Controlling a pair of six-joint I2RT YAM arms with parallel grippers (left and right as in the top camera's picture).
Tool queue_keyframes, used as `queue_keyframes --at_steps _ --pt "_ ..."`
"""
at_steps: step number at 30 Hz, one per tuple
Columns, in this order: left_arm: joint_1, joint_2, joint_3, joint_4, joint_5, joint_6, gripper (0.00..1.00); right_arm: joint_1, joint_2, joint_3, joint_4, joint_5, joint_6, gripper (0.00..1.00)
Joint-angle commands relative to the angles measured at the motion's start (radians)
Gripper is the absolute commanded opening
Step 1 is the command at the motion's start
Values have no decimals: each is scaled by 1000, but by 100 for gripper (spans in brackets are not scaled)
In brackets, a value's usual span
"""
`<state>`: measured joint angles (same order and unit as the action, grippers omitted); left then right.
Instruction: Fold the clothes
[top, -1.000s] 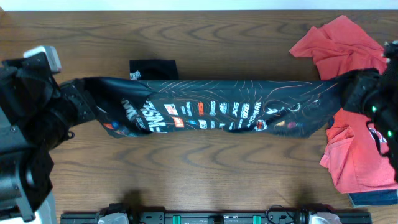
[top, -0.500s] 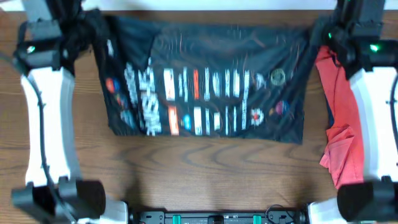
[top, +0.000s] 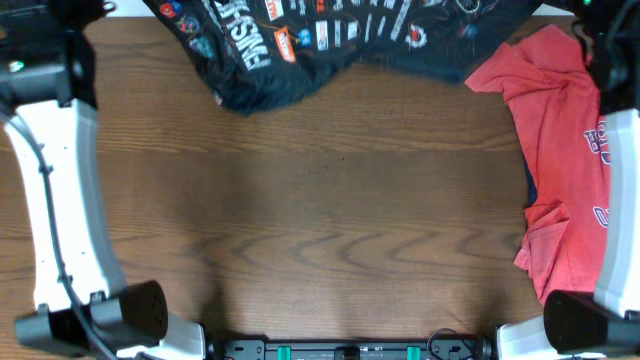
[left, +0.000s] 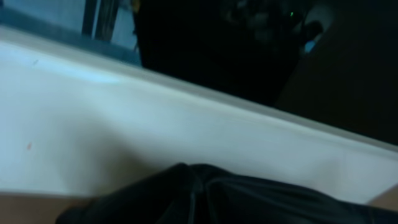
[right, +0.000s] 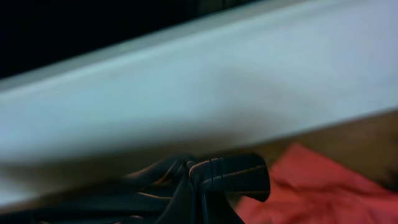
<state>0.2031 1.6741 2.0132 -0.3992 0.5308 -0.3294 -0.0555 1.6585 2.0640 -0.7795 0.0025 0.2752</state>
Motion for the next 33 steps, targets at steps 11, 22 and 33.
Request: queue_keyframes --at_steps 11,22,33 --pt "5 -26 -130 -1012 86 233 6 -49 37 -174 -647 233 -32 1" --pt "-31 -54 -617 -1168 -58 344 6 -48 29 -639 -728 97 1 1" --pt "-31 -343 -921 -1139 -79 296 6 -50 -175 -1007 -570 8 36 1"
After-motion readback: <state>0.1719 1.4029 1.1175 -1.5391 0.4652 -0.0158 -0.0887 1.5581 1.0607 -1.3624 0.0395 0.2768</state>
